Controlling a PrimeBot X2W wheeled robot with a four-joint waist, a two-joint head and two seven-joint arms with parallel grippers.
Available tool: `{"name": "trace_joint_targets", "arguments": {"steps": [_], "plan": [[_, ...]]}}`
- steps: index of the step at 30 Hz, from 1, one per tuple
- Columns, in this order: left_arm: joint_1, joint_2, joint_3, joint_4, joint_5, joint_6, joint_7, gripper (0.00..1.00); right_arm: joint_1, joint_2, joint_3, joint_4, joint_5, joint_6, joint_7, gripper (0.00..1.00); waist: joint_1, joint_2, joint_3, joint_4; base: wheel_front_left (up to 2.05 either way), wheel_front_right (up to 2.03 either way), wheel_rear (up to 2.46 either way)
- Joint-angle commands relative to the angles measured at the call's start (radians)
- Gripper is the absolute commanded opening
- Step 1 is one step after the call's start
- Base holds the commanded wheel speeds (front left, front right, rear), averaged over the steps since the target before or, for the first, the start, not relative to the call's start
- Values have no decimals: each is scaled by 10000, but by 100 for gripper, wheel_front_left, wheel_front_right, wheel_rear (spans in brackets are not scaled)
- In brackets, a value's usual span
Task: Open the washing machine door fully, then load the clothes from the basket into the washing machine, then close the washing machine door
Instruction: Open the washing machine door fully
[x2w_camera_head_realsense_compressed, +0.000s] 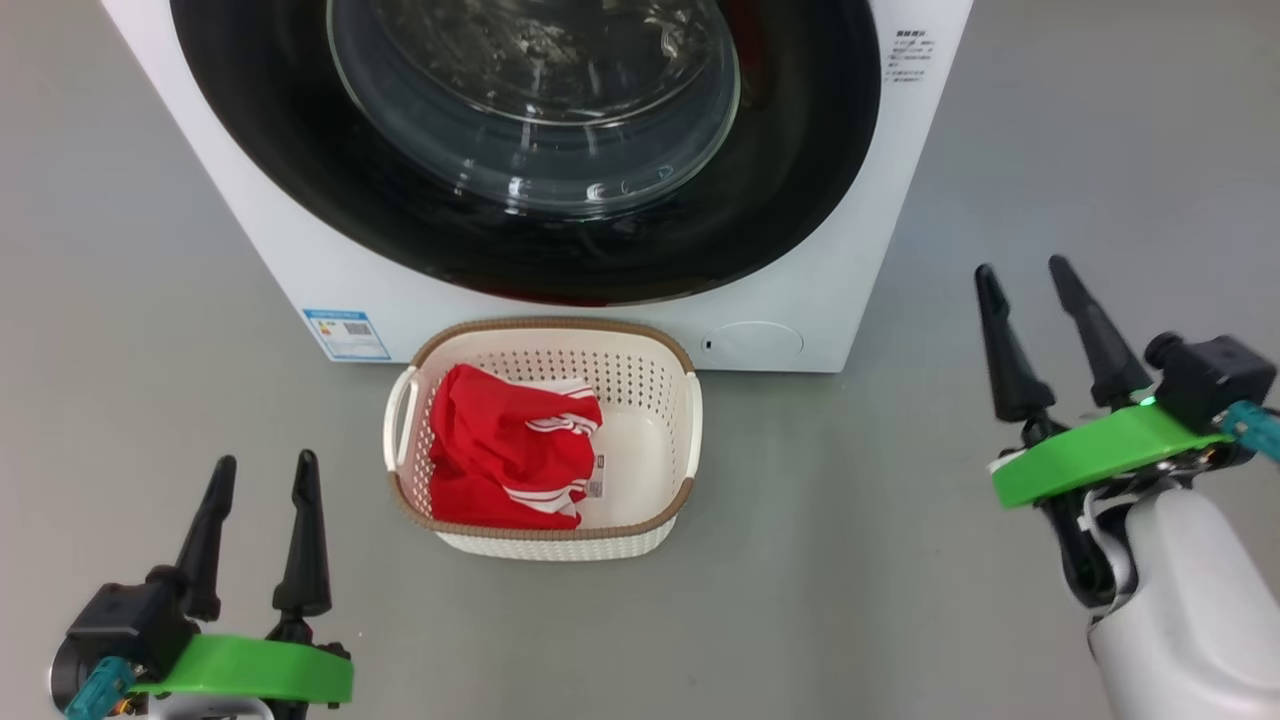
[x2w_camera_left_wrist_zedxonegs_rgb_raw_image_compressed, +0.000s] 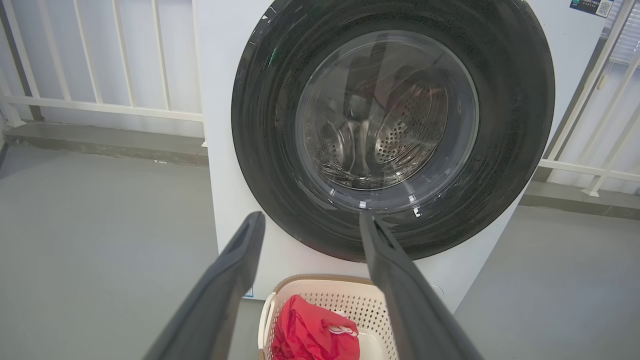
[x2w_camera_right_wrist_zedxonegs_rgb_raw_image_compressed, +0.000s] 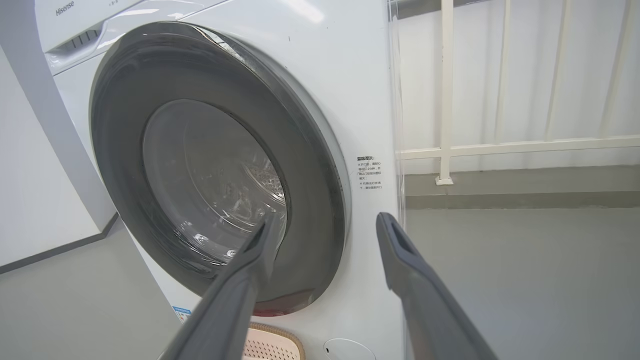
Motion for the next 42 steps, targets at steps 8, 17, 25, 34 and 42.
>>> {"name": "trace_joint_targets", "arguments": {"steps": [8,17,25,34,42], "plan": [[-648,296,174,-434,-28,-33,-122,100,-1386,-731,-107,173,1917,16,-118,96,0,0,736,348,0,0,0],[-965,351,57,-637,-256,-33,-122,100,-2695,-1633,25,833,4147,16,-97,0,0,0,1445,665,0,0,0],[-1288,406,102,-738,-350,-33,-122,100,-3932,-2176,327,1224,6361,16,536,0,0,0,2196,864,0,0,0],[-1796,408,22,-1156,-491,-33,-122,100,-5498,-2667,648,1784,8947,16,2315,0,0,0,3183,1102,0,0,0],[-2006,416,100,-1415,-561,-33,-122,100,-6461,-3002,838,1865,10509,16,3835,0,0,0,3717,1289,0,0,0]]}}
